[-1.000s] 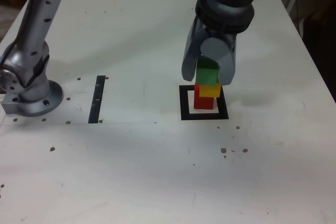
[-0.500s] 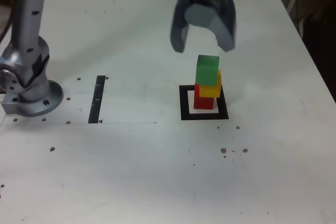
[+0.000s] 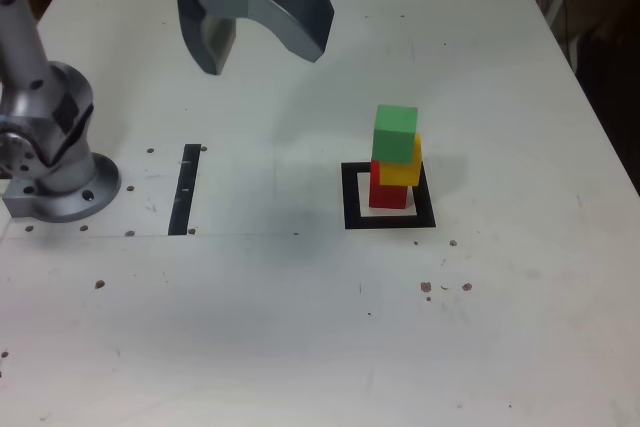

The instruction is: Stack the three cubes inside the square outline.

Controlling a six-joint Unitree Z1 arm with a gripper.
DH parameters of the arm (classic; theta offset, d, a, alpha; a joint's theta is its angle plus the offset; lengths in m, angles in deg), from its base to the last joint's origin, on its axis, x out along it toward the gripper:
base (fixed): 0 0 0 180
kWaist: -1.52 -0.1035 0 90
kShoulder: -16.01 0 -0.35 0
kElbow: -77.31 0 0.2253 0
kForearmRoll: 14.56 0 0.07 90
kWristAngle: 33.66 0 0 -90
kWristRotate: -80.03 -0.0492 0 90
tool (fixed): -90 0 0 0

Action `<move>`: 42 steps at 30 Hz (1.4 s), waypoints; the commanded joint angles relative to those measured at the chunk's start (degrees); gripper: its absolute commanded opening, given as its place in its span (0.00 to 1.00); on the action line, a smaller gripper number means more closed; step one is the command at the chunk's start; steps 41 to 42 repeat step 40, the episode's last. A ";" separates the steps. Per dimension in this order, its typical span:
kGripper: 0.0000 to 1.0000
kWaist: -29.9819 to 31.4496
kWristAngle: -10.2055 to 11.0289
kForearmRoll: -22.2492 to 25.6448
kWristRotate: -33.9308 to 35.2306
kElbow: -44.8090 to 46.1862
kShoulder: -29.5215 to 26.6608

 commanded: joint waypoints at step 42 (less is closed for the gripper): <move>0.99 -1.52 -8.84 -18.36 10.29 34.44 -1.88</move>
